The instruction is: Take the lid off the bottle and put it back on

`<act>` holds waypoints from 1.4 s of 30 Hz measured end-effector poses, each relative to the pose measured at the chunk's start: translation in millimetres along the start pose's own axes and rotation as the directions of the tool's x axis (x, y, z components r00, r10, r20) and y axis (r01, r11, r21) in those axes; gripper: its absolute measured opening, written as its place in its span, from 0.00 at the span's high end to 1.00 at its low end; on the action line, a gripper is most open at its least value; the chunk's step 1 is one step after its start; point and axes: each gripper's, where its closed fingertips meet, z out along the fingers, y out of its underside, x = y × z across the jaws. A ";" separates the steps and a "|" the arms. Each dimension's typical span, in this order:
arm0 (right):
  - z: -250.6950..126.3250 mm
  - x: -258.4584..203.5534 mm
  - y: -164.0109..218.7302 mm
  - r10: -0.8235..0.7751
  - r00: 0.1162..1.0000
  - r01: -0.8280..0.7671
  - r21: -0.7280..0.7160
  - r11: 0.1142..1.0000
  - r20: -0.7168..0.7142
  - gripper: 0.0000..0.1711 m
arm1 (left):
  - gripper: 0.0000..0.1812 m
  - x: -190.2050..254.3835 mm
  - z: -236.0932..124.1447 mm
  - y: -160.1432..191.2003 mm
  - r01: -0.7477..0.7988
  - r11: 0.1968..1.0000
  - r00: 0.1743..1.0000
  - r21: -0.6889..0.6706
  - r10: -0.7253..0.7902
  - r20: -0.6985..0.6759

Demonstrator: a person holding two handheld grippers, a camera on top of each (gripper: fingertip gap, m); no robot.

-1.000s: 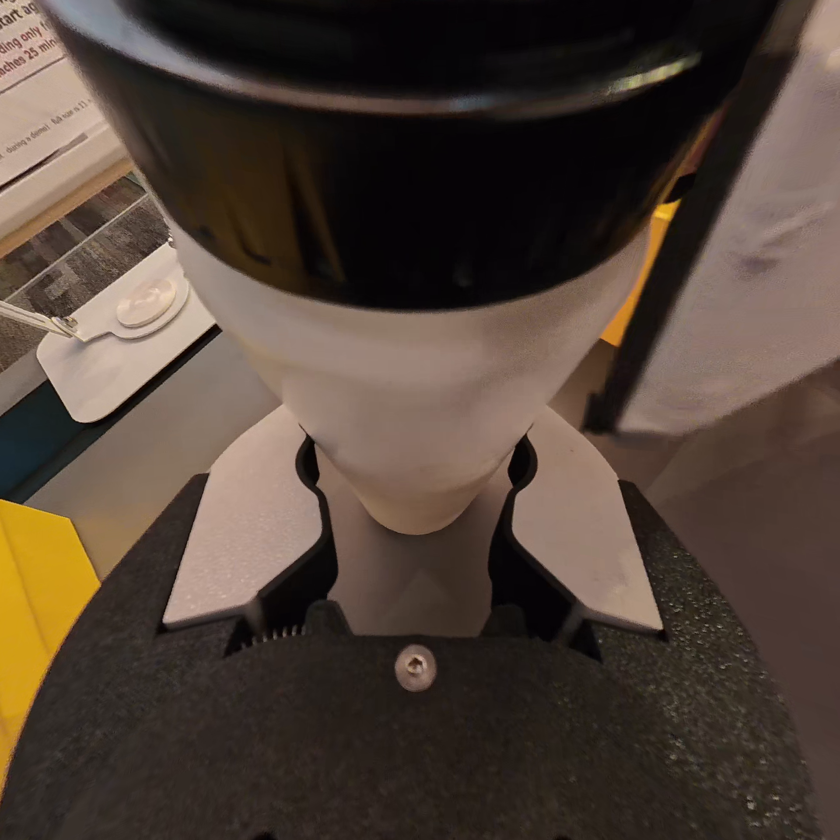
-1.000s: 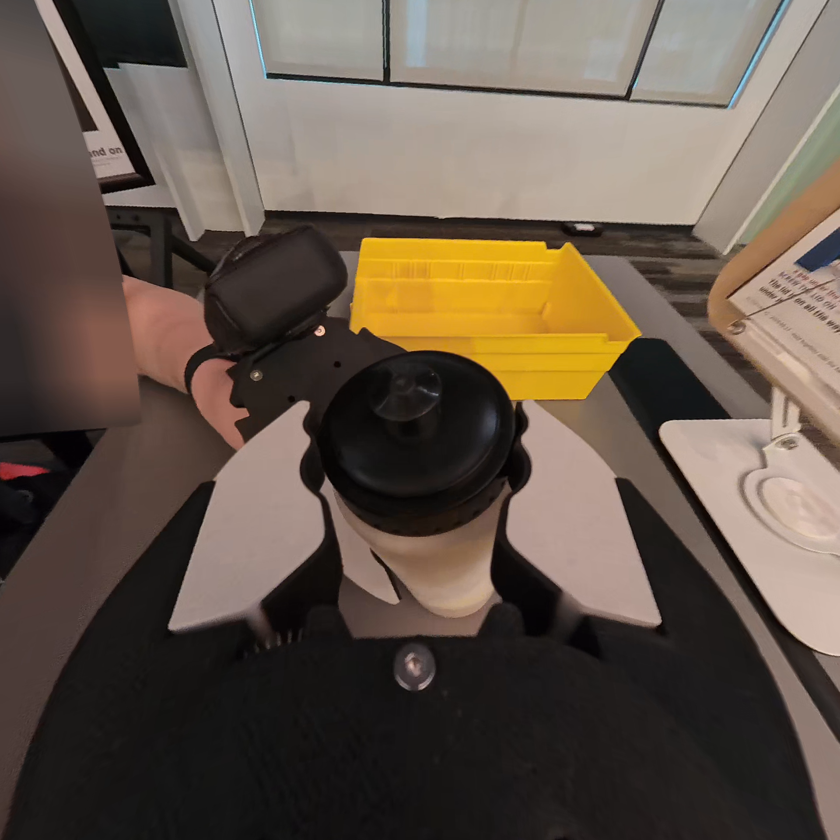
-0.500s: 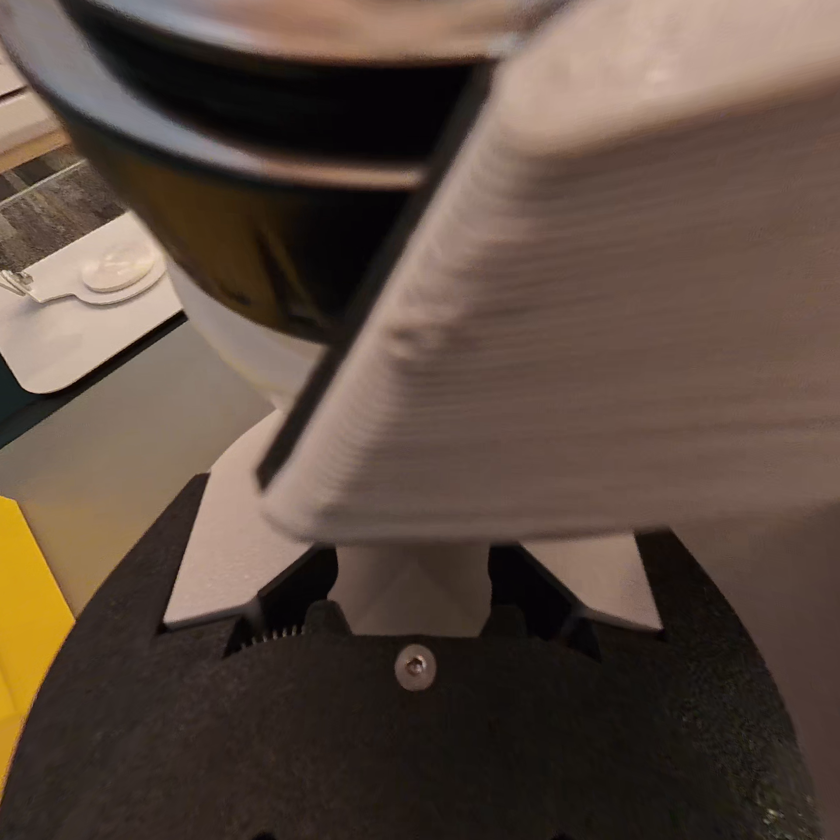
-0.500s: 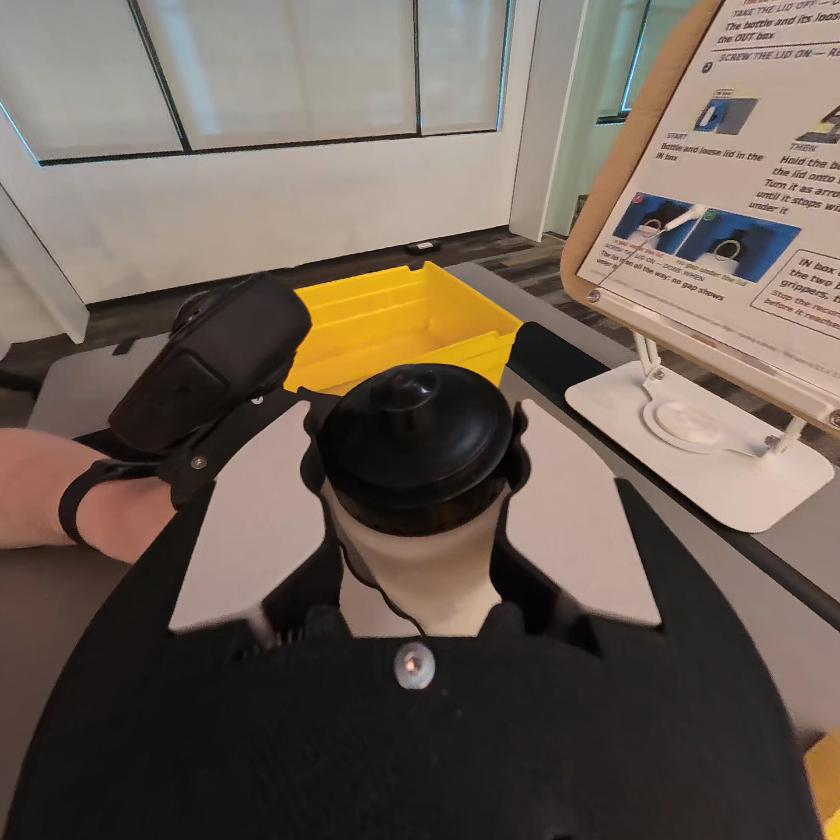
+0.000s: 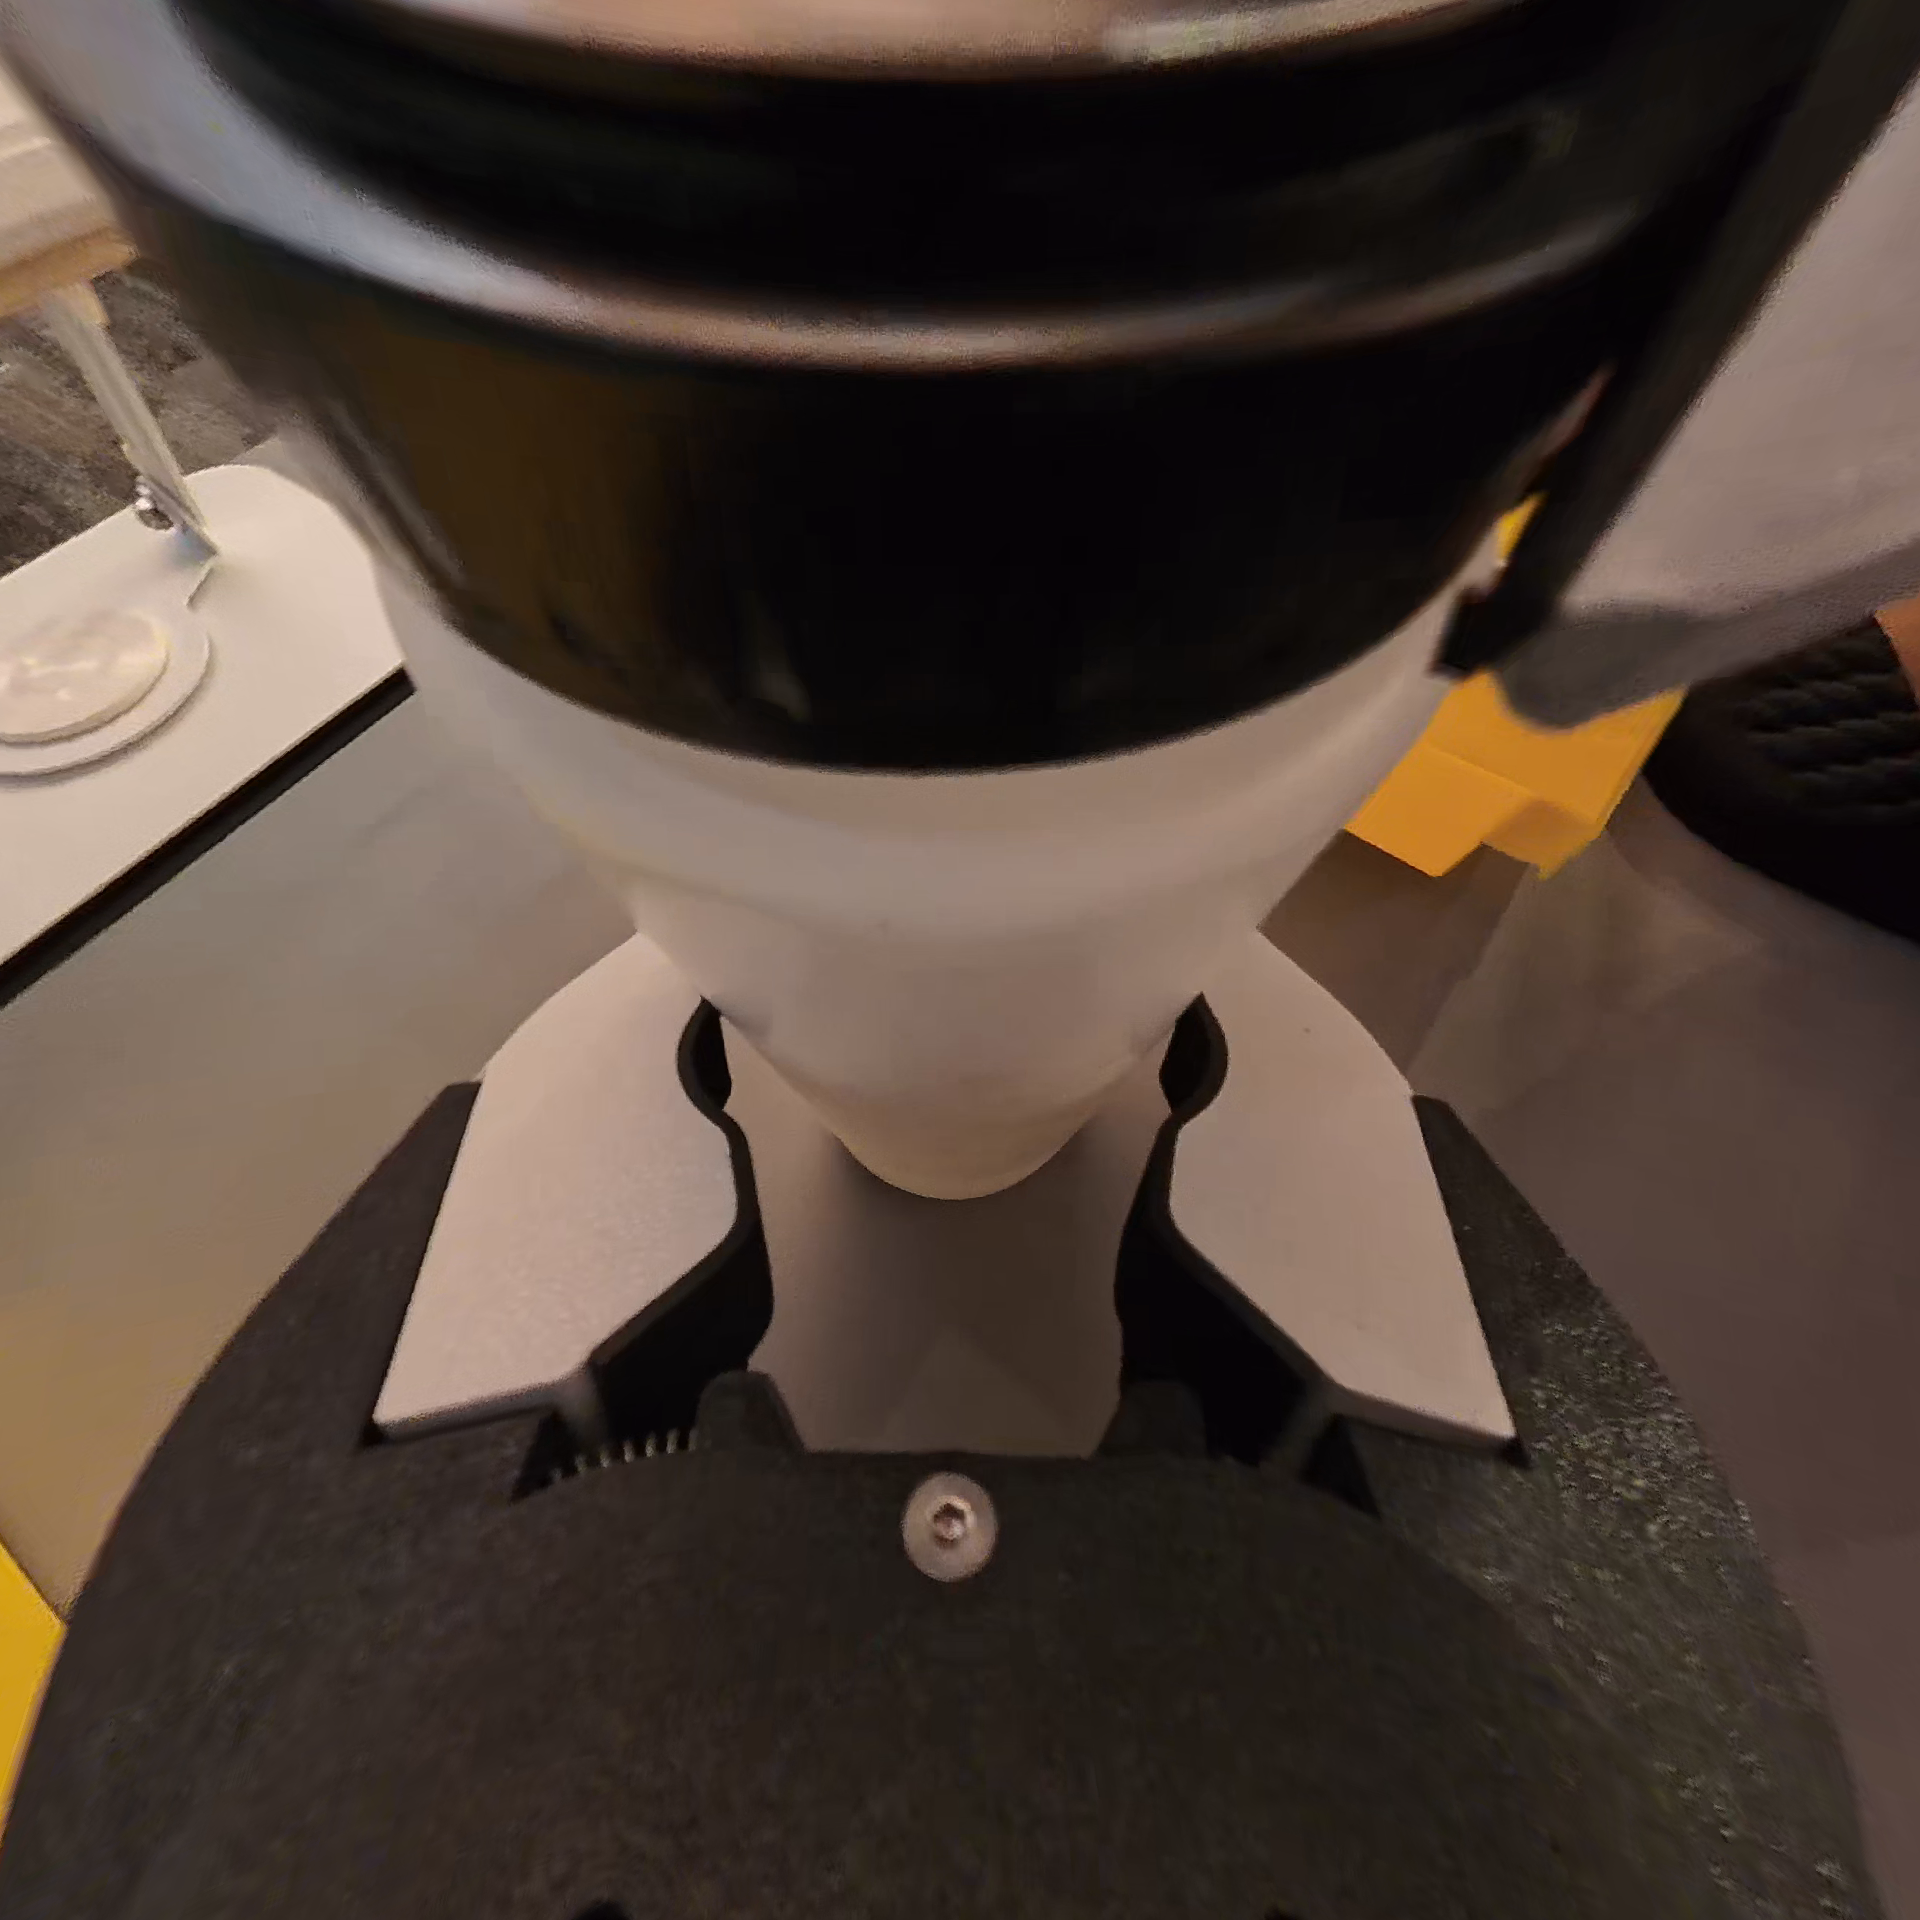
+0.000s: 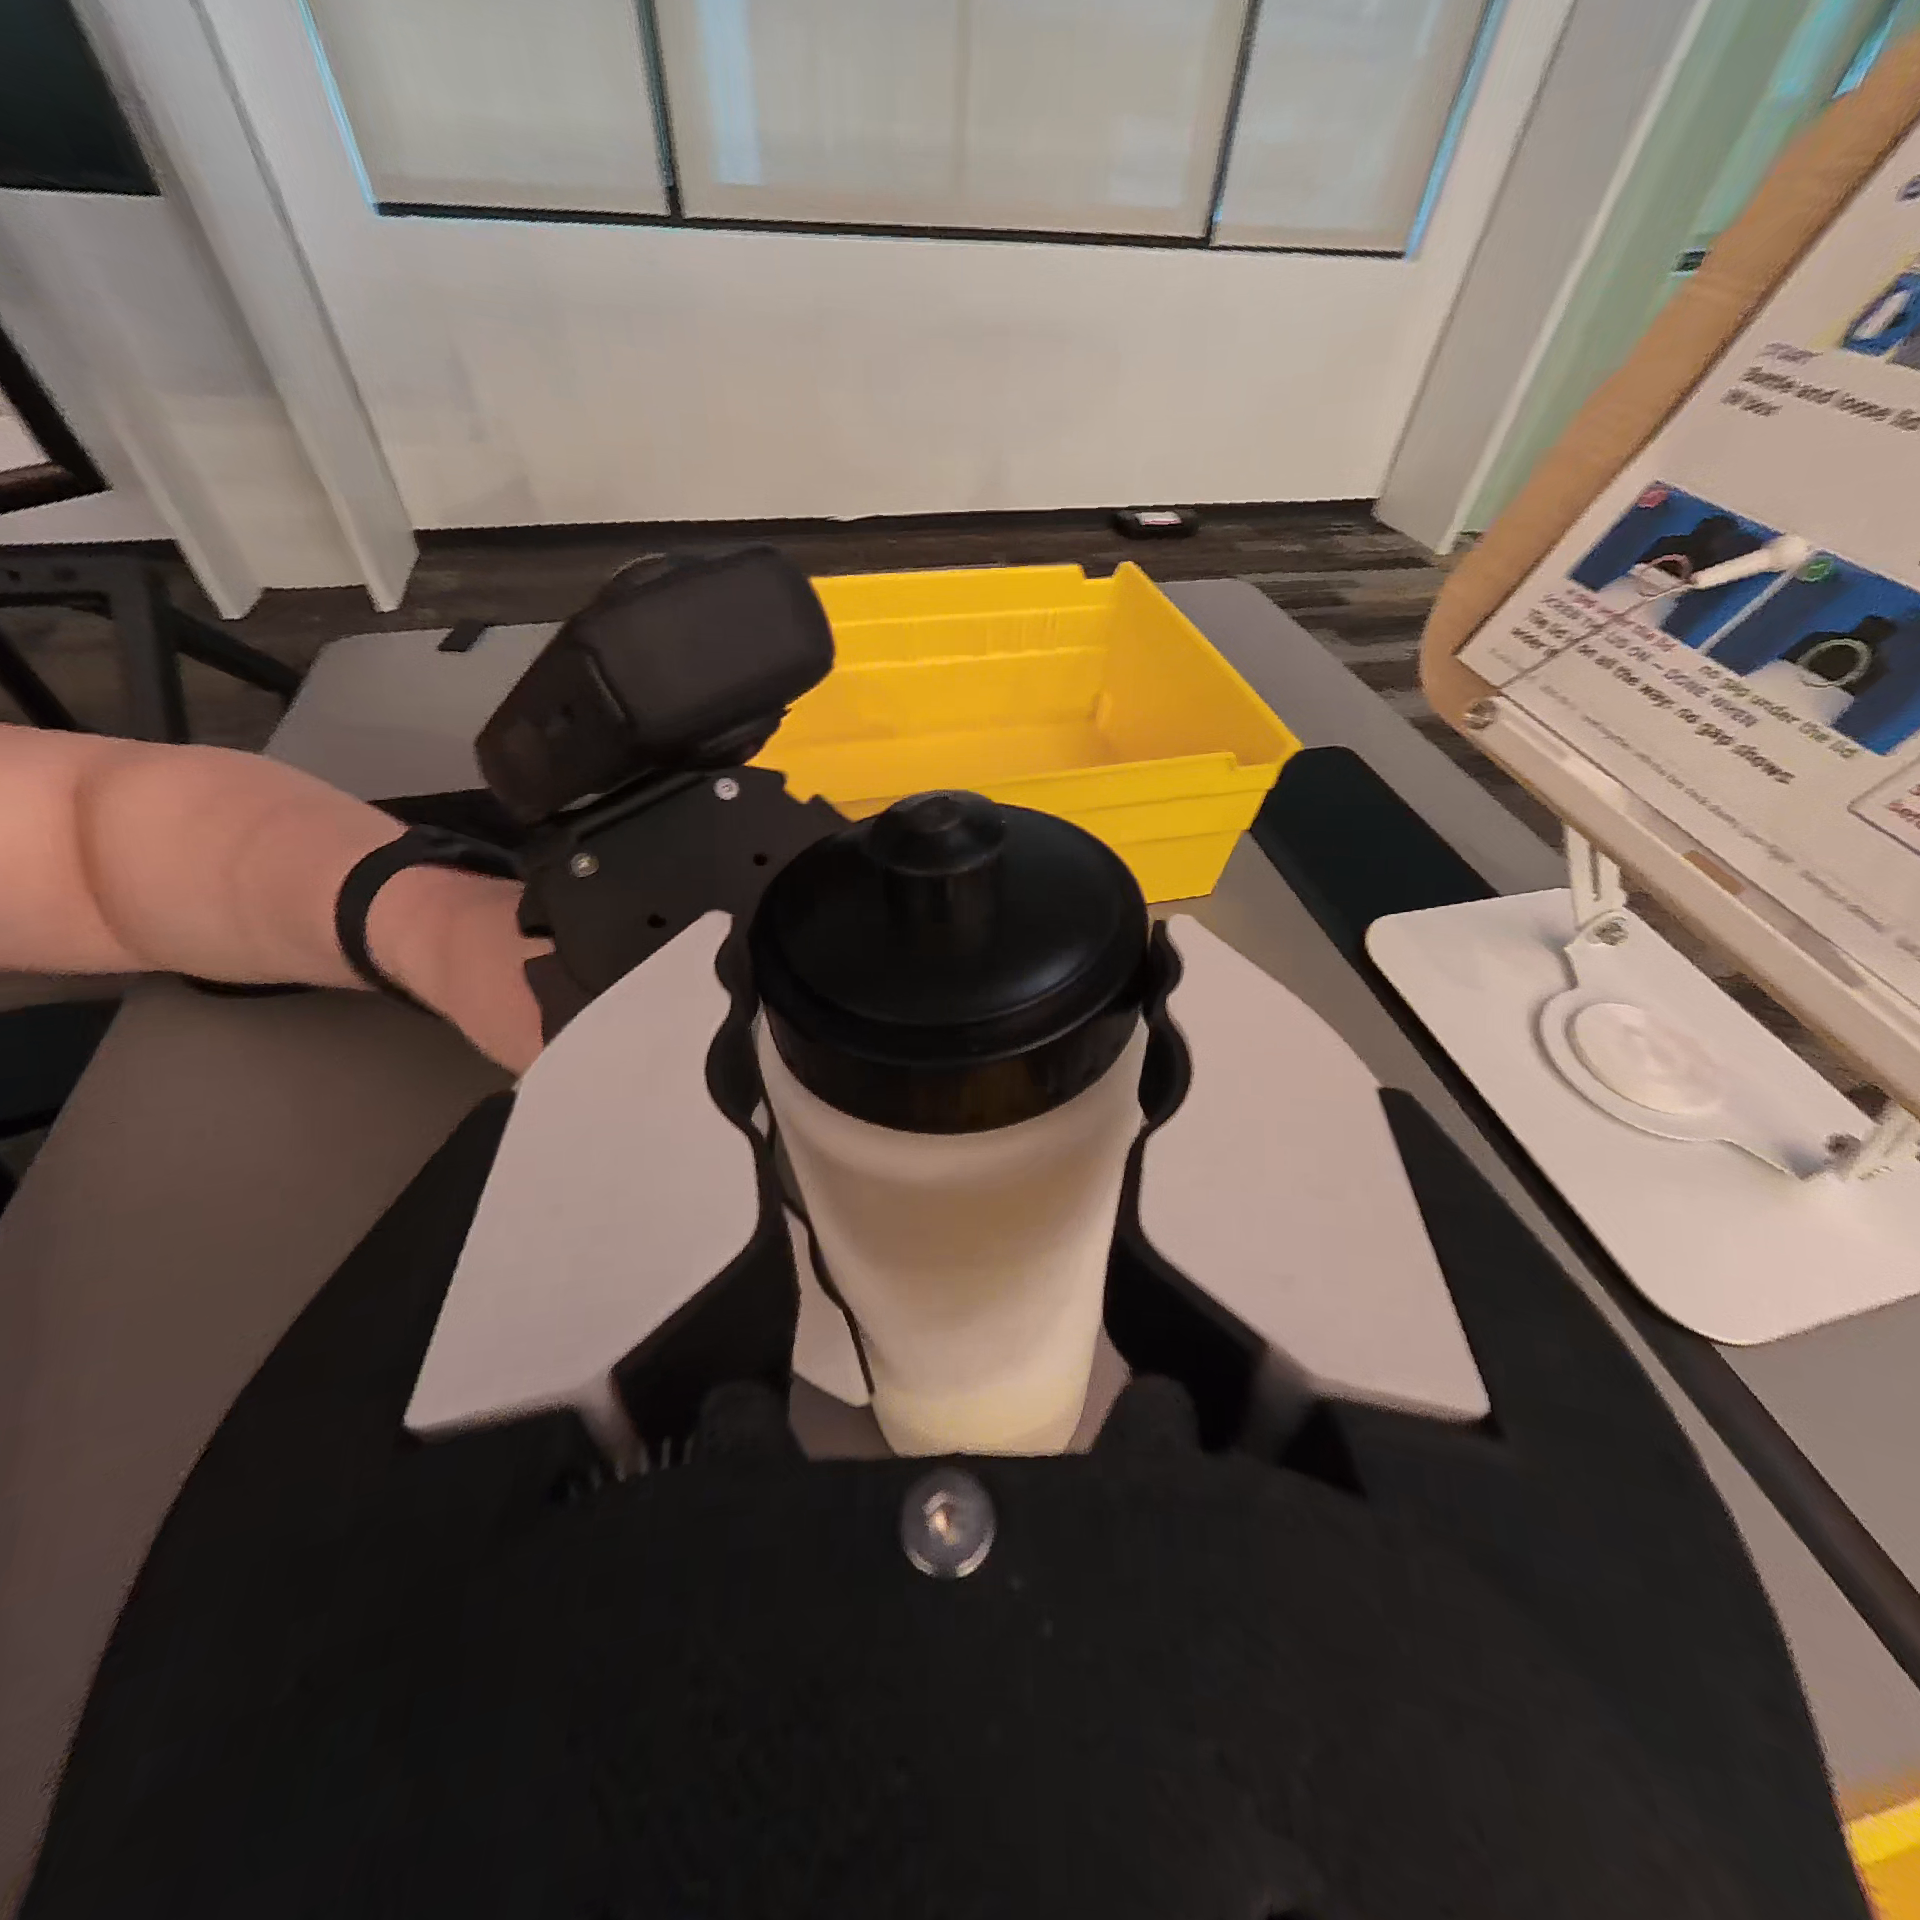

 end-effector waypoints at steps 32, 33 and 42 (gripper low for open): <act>-1.2 12.2 -3.5 0.067 0.993 -0.068 0.001 0.998 -0.097 0.53 | 0.54 0.7 7.5 -7.3 0.053 0.992 0.996 0.116 -0.043 -0.083; -4.9 8.5 -4.2 0.067 0.997 -0.067 -0.005 0.998 -0.043 0.52 | 0.54 2.2 7.3 -7.1 0.044 0.993 0.995 0.114 -0.033 -0.097; -8.4 11.9 2.0 0.005 0.997 -0.012 -0.079 0.997 -0.083 0.57 | 0.54 9.7 9.5 -7.5 0.013 0.995 0.993 0.099 -0.002 -0.116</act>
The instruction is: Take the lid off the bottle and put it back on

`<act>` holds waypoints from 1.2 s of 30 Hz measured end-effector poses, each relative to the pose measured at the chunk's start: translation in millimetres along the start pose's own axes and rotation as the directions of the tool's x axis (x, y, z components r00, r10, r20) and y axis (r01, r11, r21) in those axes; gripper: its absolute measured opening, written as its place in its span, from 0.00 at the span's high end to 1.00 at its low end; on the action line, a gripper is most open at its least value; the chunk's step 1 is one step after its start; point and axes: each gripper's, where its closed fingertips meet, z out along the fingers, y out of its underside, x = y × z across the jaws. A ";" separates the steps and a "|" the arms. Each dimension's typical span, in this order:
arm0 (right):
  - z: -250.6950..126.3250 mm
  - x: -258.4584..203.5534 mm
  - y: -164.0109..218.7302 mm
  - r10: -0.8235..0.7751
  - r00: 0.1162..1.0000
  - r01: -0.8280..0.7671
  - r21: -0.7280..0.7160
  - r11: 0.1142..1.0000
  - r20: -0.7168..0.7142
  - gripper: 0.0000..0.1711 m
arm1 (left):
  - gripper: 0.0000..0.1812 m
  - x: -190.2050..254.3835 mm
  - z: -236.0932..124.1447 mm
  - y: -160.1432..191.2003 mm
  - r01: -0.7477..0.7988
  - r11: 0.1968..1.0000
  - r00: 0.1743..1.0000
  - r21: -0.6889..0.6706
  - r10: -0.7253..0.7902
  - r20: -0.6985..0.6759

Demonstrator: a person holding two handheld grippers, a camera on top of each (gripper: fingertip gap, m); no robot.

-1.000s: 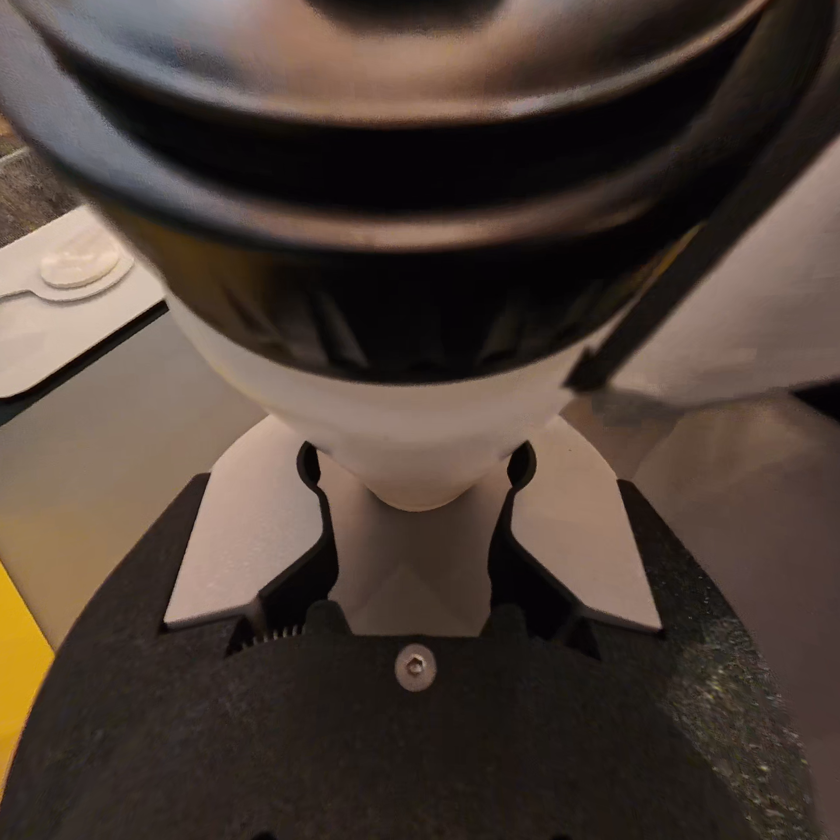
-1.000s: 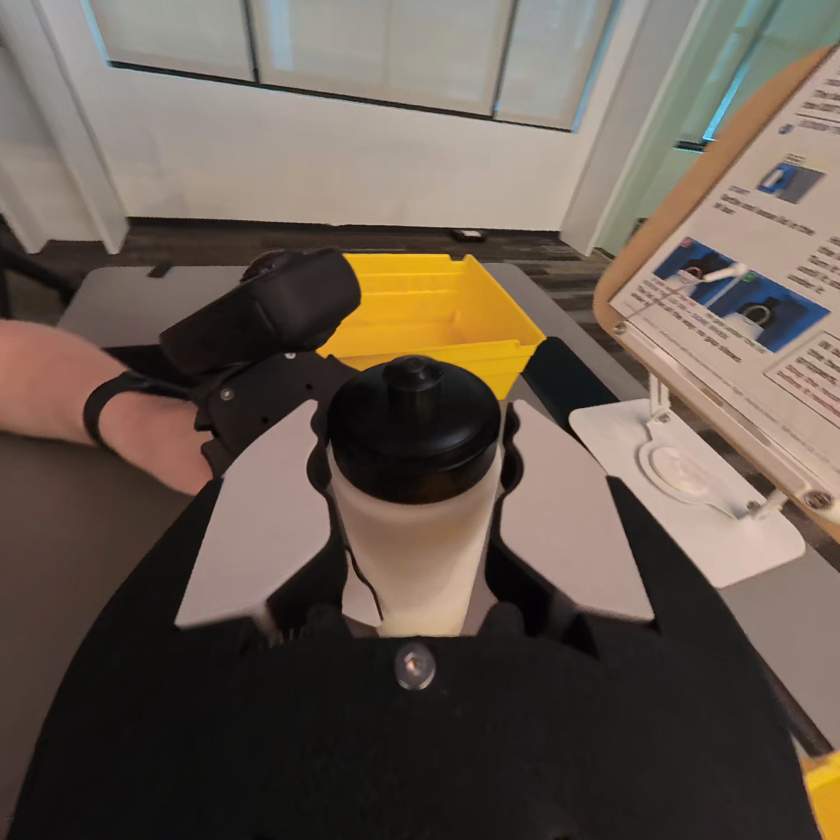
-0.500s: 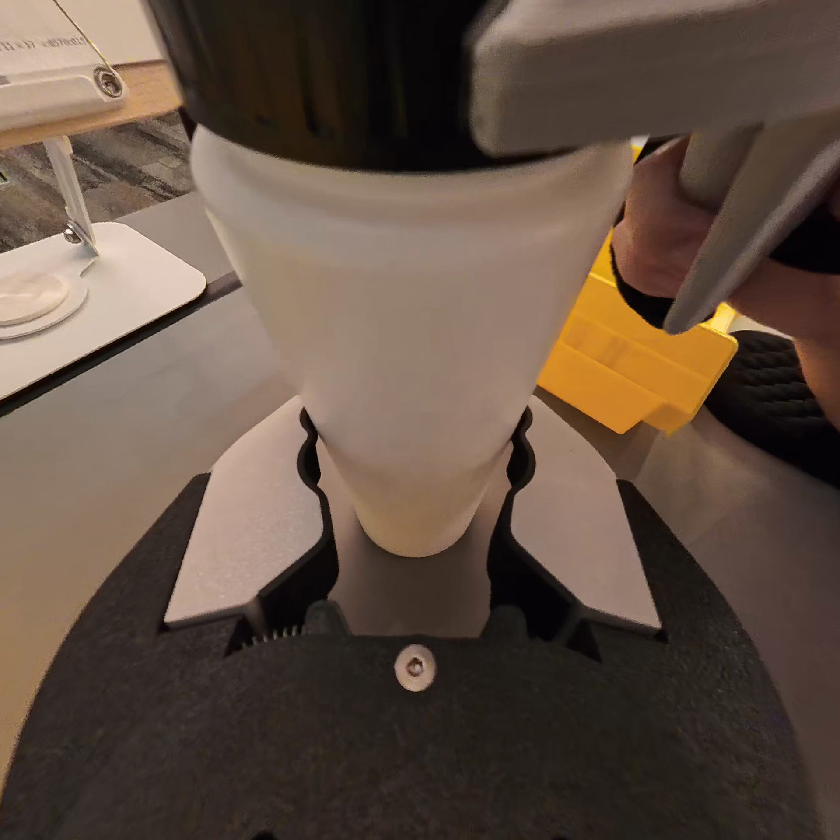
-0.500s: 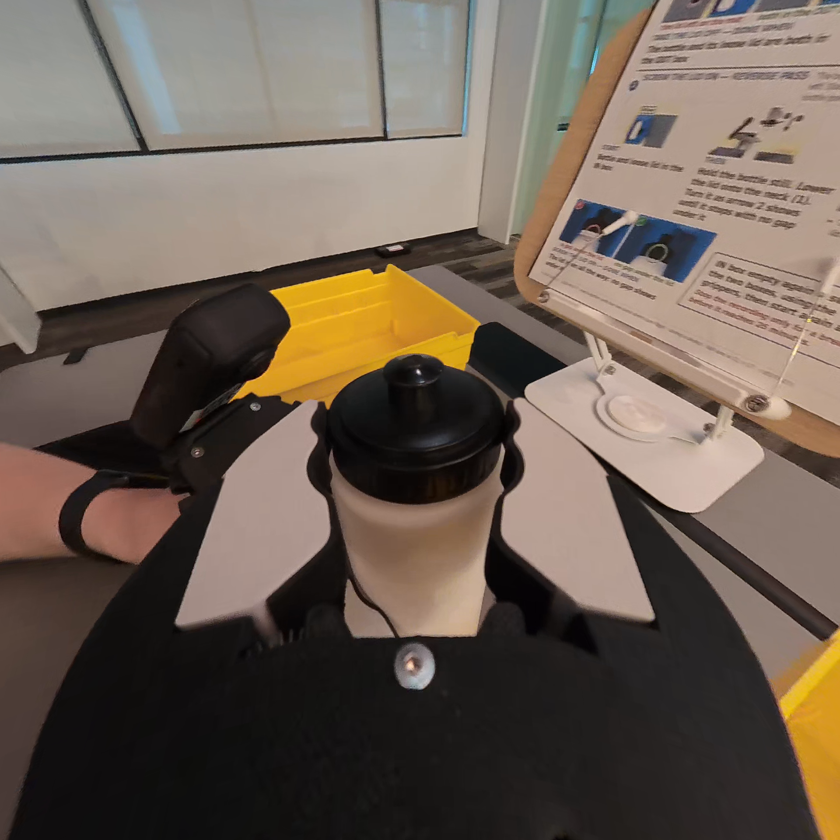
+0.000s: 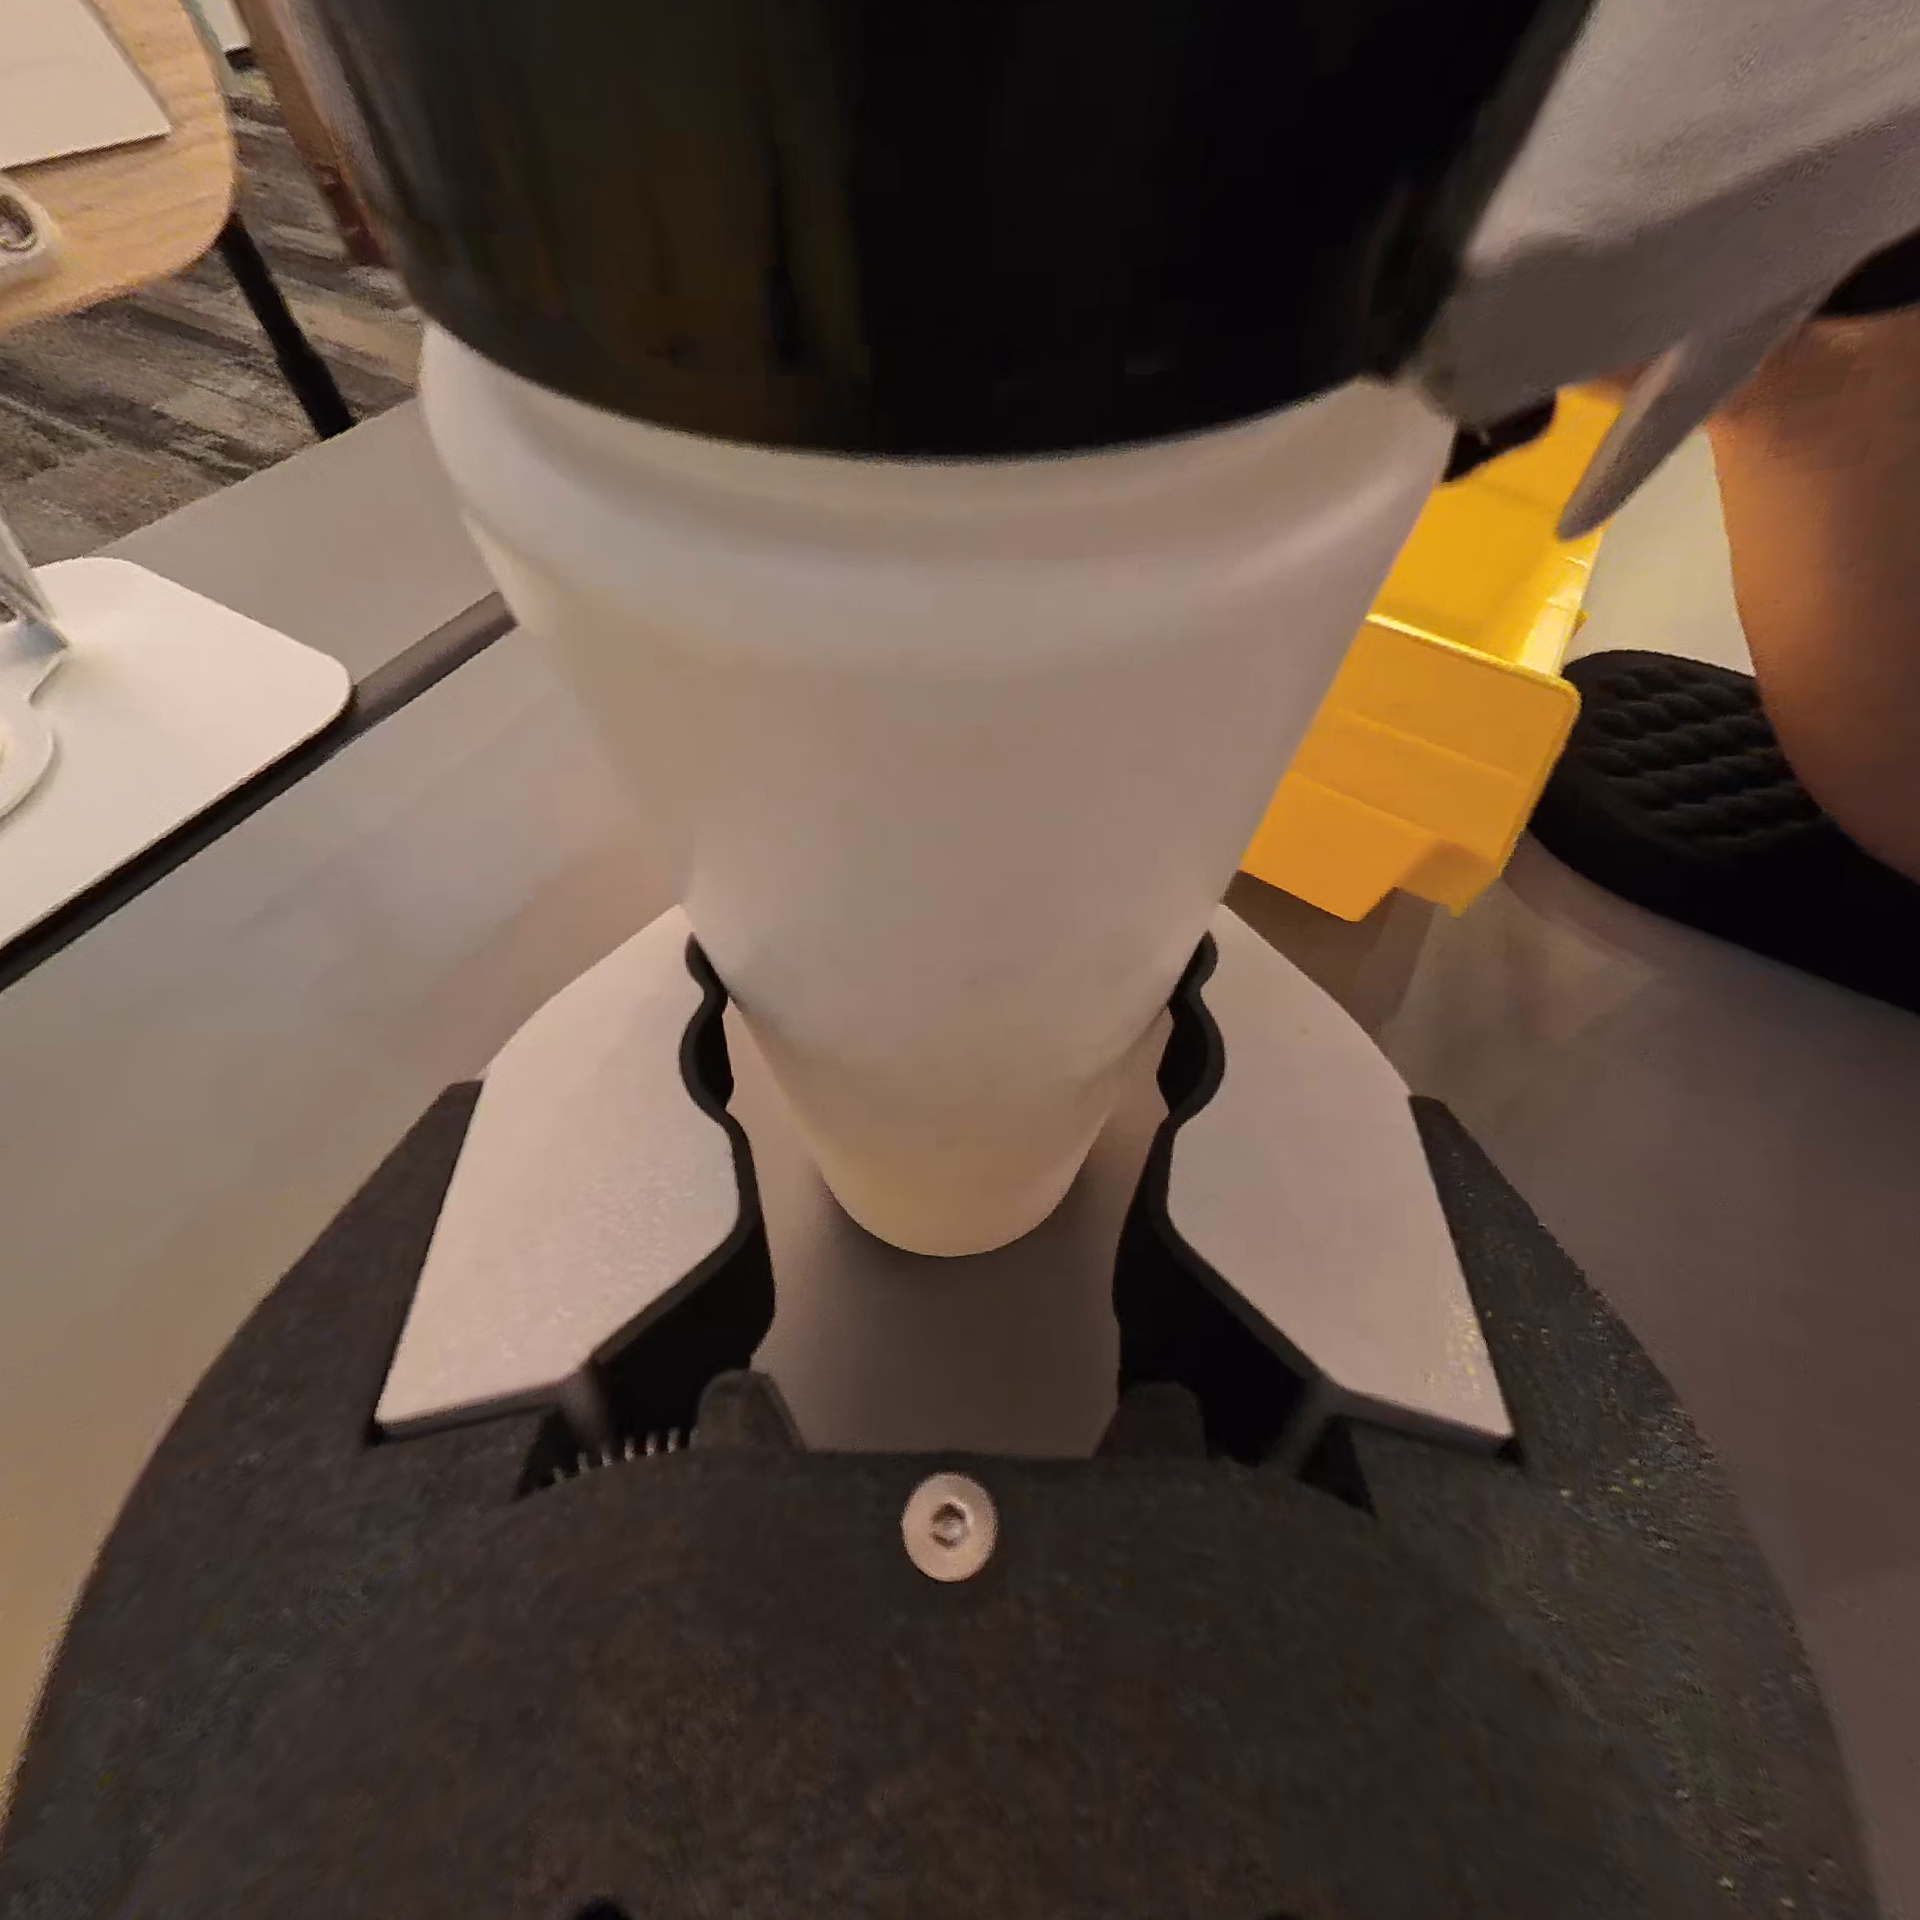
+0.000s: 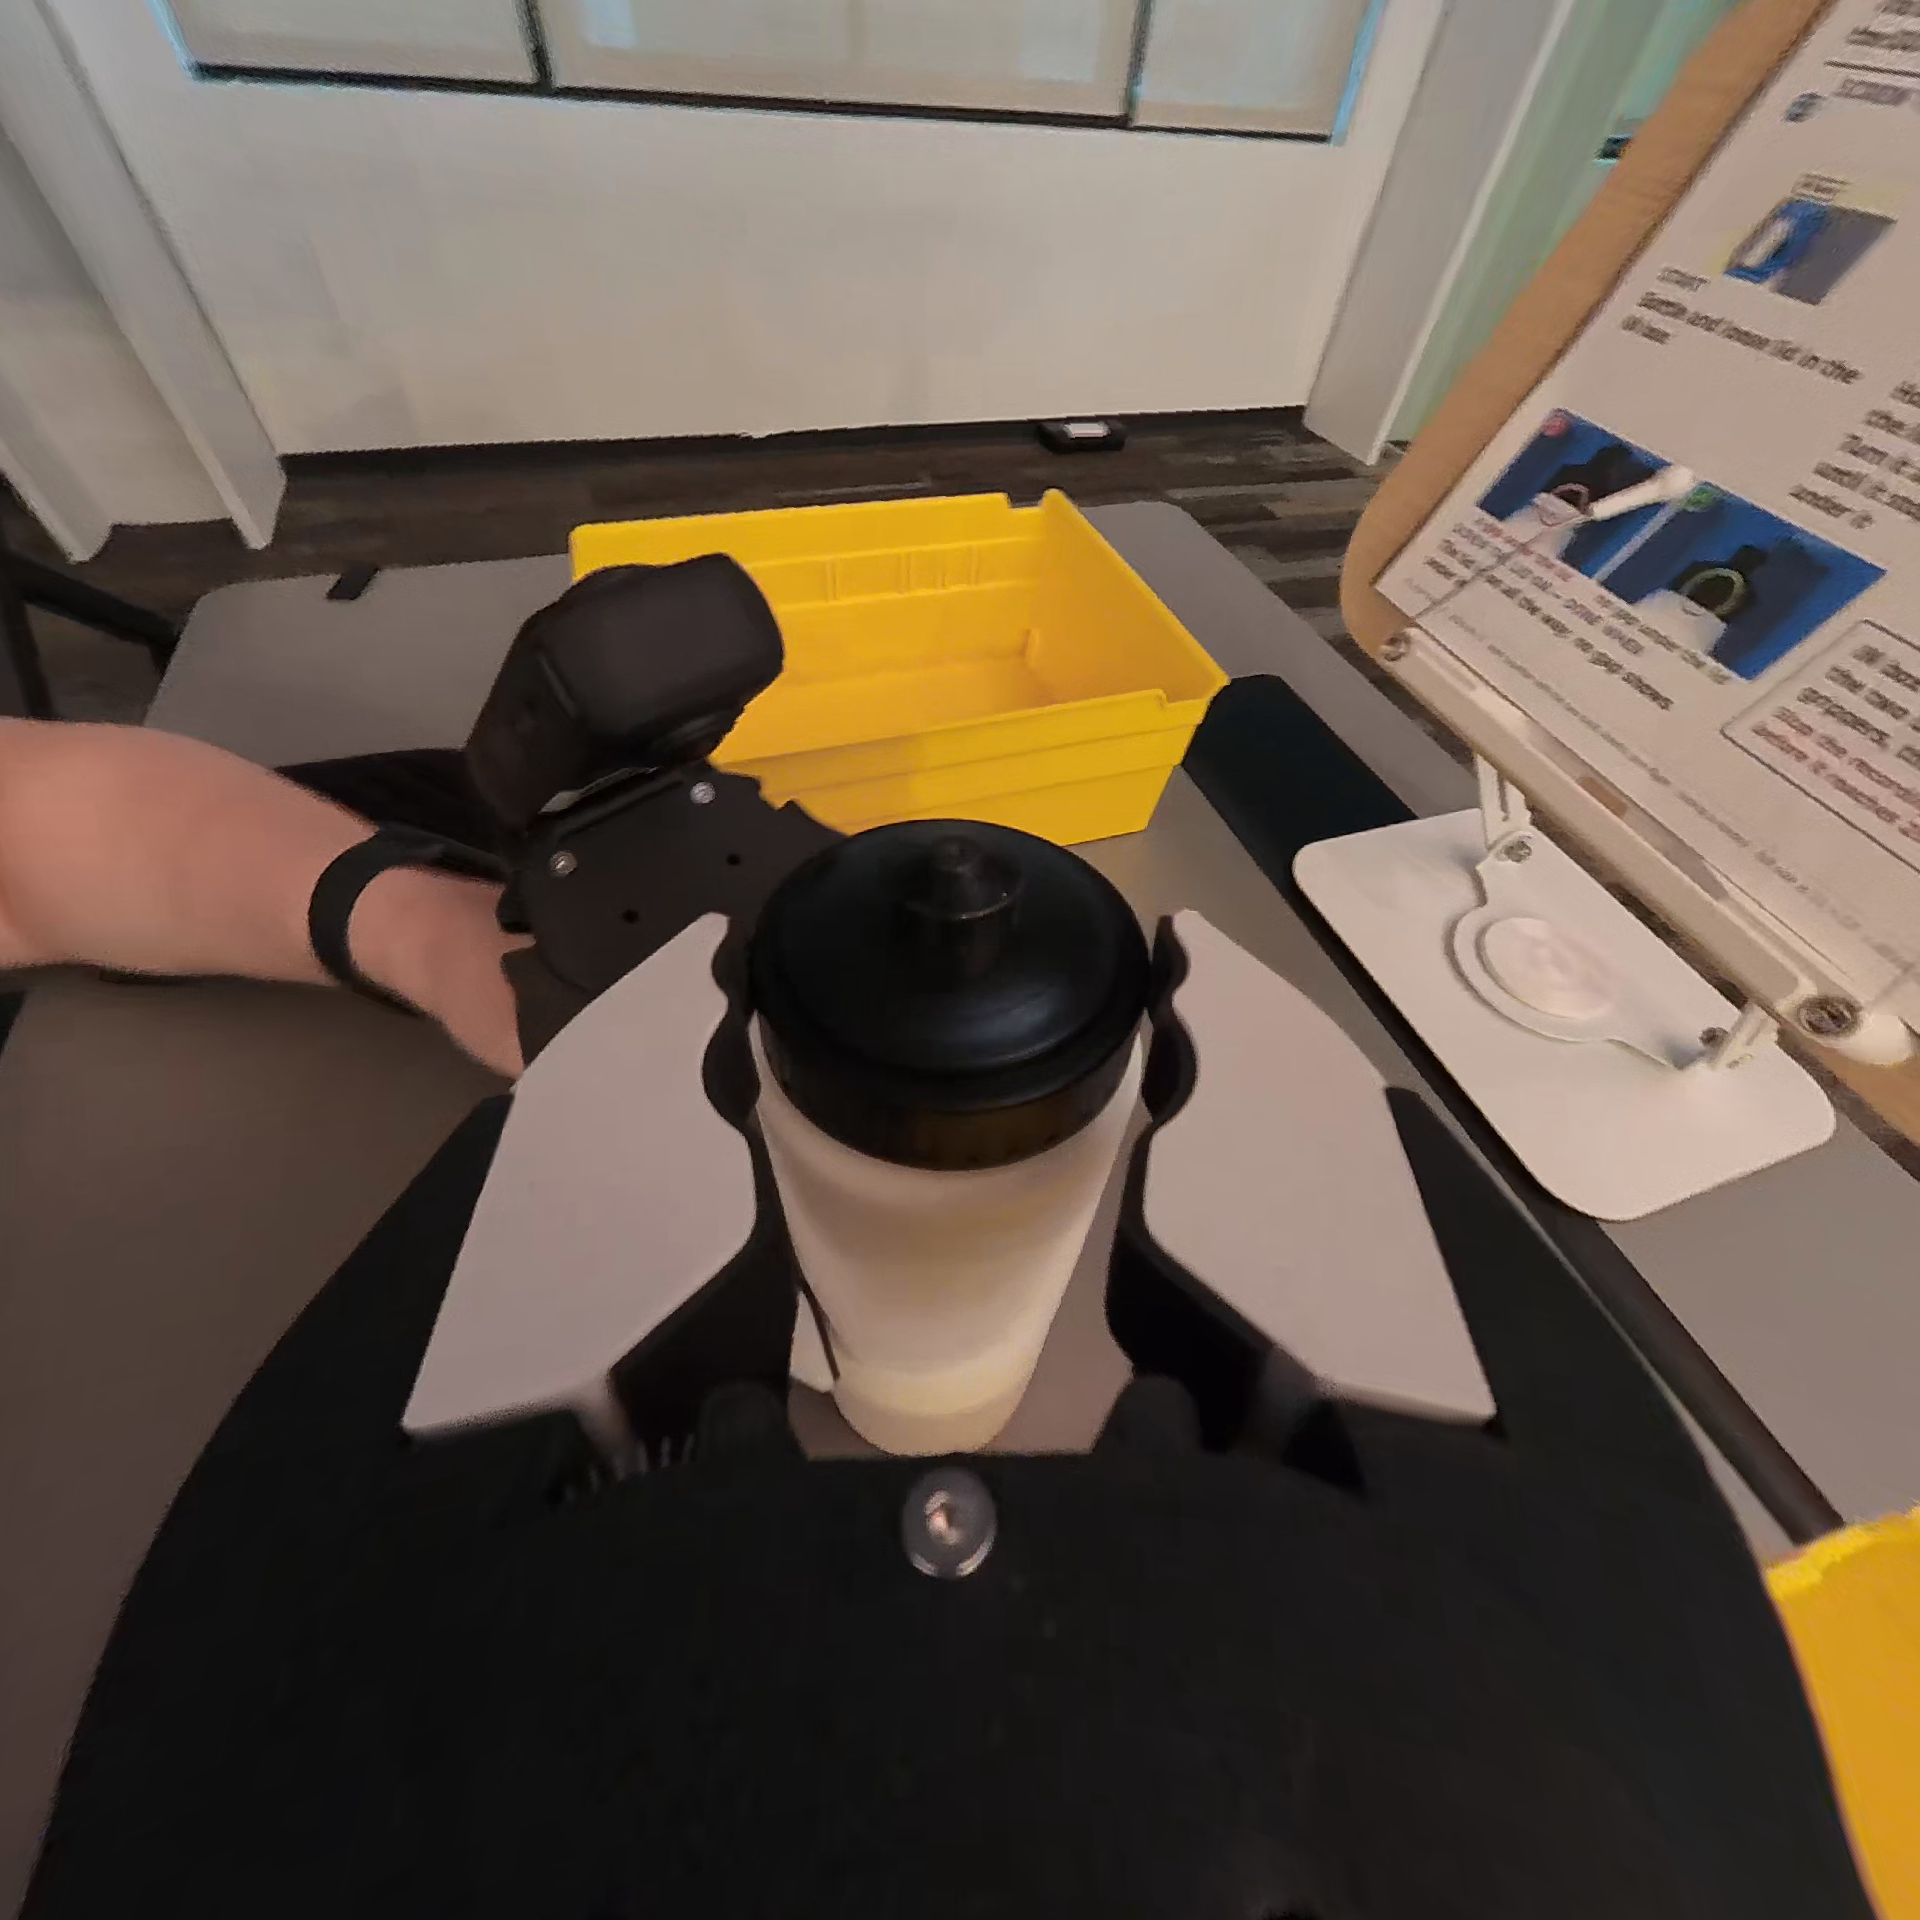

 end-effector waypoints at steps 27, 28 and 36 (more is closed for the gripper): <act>12.1 10.4 -6.0 0.044 0.966 -0.016 0.112 0.994 -0.255 0.57 | 0.55 -14.8 -8.2 3.6 0.059 0.997 0.995 -0.044 -0.056 0.084; 12.1 10.0 -5.8 0.033 0.957 -0.006 0.096 0.995 -0.288 0.57 | 0.54 -14.7 -8.3 3.9 0.056 0.997 0.995 -0.046 -0.052 0.085; -0.8 1.6 -5.0 0.034 0.999 -0.034 0.059 0.998 0.008 0.54 | 0.54 -1.3 -5.2 4.9 -0.037 0.998 0.999 -0.057 0.037 -0.014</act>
